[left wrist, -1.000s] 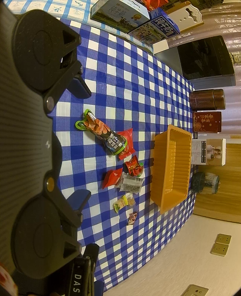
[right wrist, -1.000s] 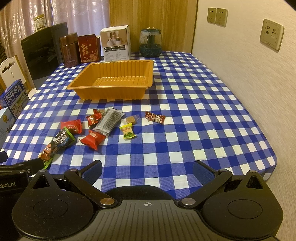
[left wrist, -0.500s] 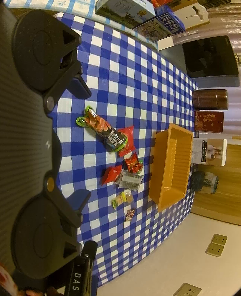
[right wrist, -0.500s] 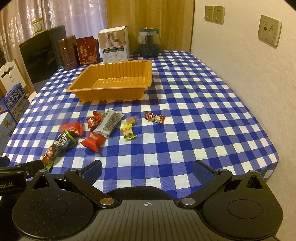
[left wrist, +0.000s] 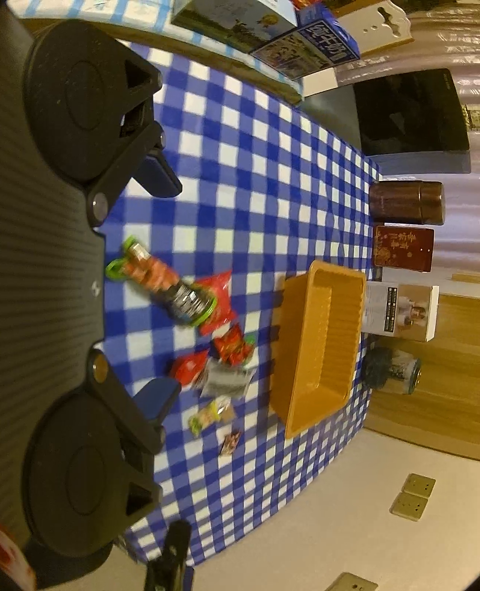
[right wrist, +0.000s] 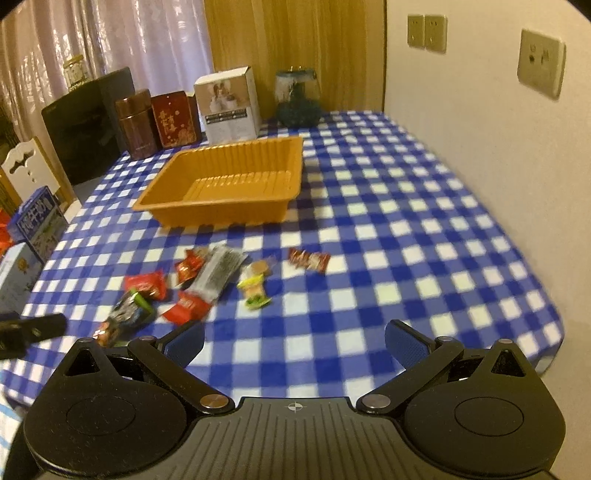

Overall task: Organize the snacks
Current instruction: 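Close the left gripper on the green-capped tube snack while the right approaches candy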

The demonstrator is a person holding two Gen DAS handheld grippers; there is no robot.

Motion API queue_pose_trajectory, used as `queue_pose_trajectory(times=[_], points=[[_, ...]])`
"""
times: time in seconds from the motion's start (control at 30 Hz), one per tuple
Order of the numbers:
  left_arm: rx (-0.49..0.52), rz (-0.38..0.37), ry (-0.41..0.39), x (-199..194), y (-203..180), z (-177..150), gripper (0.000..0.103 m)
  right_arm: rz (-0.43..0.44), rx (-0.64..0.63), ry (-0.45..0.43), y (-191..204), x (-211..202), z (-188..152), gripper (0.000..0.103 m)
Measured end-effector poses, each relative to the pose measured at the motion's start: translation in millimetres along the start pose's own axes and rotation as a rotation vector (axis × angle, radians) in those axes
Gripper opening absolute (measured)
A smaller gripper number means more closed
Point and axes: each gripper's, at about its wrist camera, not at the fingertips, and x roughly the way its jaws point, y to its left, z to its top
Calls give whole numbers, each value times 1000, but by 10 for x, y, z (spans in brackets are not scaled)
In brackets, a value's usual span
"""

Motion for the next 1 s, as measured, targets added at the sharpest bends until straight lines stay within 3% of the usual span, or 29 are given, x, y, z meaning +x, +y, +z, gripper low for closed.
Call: queue_pose_trajectory(times=[0.27,0.53,0.57,0.6,0.63,1.0], points=[[187,-55,51,527,212,-7,88,15,-56,9,-145,355,107,103],[333,-140,95,892,140,-67,70,42,-133,12,-53,750,137,103],[344,-147,98,916,125,-72,67,48,-139,12,-45,786,139,94],[356,-150,101,935,112,-80,64,60,-148,20,-32,834,147,73],[362,-151,100,936,103,-91,63,55,-157,32,-21,882,160,69],[391,-157,119,1010,47,-155,37,148,-253,102,101,1228,184,68]])
